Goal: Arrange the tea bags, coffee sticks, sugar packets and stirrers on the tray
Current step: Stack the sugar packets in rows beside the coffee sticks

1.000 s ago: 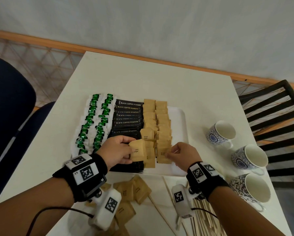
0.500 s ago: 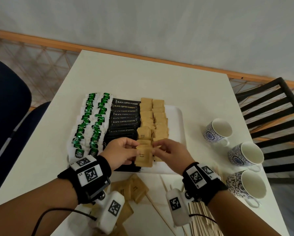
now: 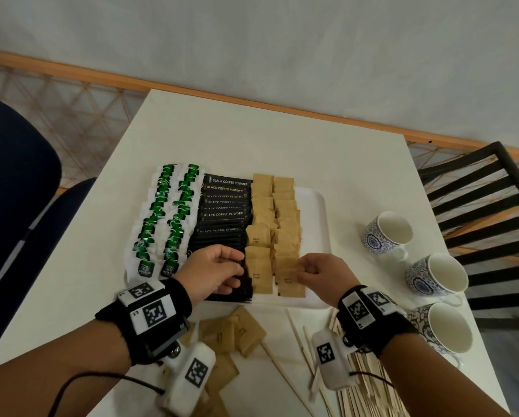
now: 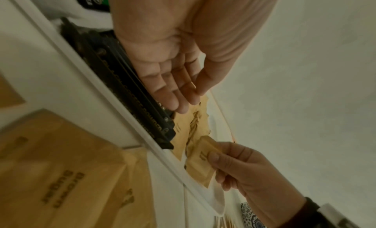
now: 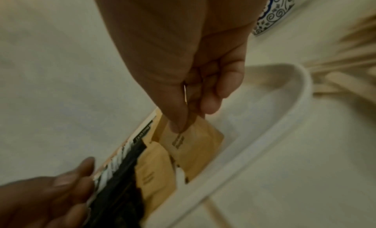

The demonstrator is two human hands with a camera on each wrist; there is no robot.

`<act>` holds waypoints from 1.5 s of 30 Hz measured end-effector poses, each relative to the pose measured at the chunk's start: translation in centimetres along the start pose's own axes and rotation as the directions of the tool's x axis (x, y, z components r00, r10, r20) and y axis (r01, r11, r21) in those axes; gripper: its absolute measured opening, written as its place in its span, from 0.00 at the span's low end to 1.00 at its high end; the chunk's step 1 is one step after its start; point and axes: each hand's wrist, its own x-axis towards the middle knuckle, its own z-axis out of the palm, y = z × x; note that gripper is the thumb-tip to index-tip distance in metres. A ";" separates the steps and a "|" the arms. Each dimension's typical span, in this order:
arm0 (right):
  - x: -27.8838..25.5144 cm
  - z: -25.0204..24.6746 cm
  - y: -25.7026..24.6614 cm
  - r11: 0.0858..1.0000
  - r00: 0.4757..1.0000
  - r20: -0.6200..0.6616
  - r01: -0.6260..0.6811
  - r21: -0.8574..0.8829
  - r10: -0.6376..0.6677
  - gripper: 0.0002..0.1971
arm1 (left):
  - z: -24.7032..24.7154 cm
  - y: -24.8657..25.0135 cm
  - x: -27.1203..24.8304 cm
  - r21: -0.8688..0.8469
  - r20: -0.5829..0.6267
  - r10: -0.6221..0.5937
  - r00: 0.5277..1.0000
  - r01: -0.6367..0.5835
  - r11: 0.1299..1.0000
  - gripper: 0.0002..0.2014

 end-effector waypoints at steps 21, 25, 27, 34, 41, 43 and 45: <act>-2.6 1.3 -1.2 0.981 0.964 -0.182 0.194 -0.016 -0.194 0.09 | -7.0 -4.2 -5.0 0.737 0.146 0.115 0.983 -0.185 0.650 0.14; -5.0 3.7 -3.1 0.919 0.938 0.027 0.344 -0.194 -0.346 0.08 | -5.6 -5.9 -7.1 0.881 0.295 0.049 0.954 -0.292 0.372 0.38; -5.9 5.0 -3.4 0.892 0.928 0.108 0.372 -0.257 -0.356 0.12 | -4.7 -7.1 -7.6 0.913 0.322 0.054 0.945 -0.325 0.249 0.49; -7.1 7.1 -4.3 0.854 0.948 0.190 0.314 -0.414 -0.256 0.28 | -2.6 -10.6 -7.6 0.929 0.347 0.182 0.920 -0.363 0.067 0.64; -6.9 8.1 -5.4 0.799 0.946 0.203 0.323 -0.507 -0.253 0.30 | -3.2 -9.1 -6.6 0.957 0.178 0.303 0.936 -0.237 0.170 0.46; -7.0 8.1 -5.3 0.786 0.941 0.214 0.337 -0.518 -0.262 0.32 | -3.8 -8.6 -6.9 0.954 0.159 0.334 0.929 -0.232 0.189 0.44; -7.1 8.1 -5.0 0.785 0.939 0.228 0.340 -0.518 -0.256 0.35 | -4.4 -8.7 -7.5 0.951 0.114 0.313 0.943 -0.195 0.240 0.49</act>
